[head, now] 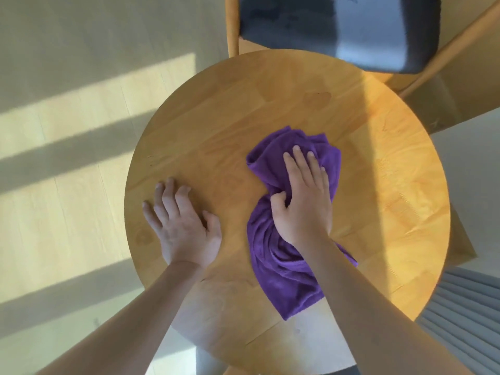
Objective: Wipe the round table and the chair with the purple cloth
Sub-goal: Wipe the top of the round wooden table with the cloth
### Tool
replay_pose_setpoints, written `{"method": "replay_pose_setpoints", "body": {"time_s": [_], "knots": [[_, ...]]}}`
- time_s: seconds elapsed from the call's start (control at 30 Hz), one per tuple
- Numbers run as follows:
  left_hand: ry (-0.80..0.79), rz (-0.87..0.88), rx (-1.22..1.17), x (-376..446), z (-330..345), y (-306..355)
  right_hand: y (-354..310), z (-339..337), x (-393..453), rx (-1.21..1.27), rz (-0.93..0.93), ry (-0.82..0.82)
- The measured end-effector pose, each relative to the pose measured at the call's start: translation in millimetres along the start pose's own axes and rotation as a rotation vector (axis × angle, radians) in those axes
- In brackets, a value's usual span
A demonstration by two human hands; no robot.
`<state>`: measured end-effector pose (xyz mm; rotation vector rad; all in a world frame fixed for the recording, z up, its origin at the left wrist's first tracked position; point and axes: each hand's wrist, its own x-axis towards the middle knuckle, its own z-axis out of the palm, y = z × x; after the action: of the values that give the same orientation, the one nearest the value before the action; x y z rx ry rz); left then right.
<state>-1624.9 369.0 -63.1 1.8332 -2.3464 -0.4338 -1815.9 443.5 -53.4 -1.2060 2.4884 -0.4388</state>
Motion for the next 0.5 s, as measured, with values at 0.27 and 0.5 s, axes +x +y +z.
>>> {"method": "replay_pose_setpoints", "body": {"time_s": [0.27,0.5], "knots": [[0.007,0.003,0.077,0,3,-1,-65,26,10,-0.014,-0.063,-0.018],[0.002,0.001,0.071,2,1,2,-20,9,60,-0.098,-0.608,-0.158]]}}
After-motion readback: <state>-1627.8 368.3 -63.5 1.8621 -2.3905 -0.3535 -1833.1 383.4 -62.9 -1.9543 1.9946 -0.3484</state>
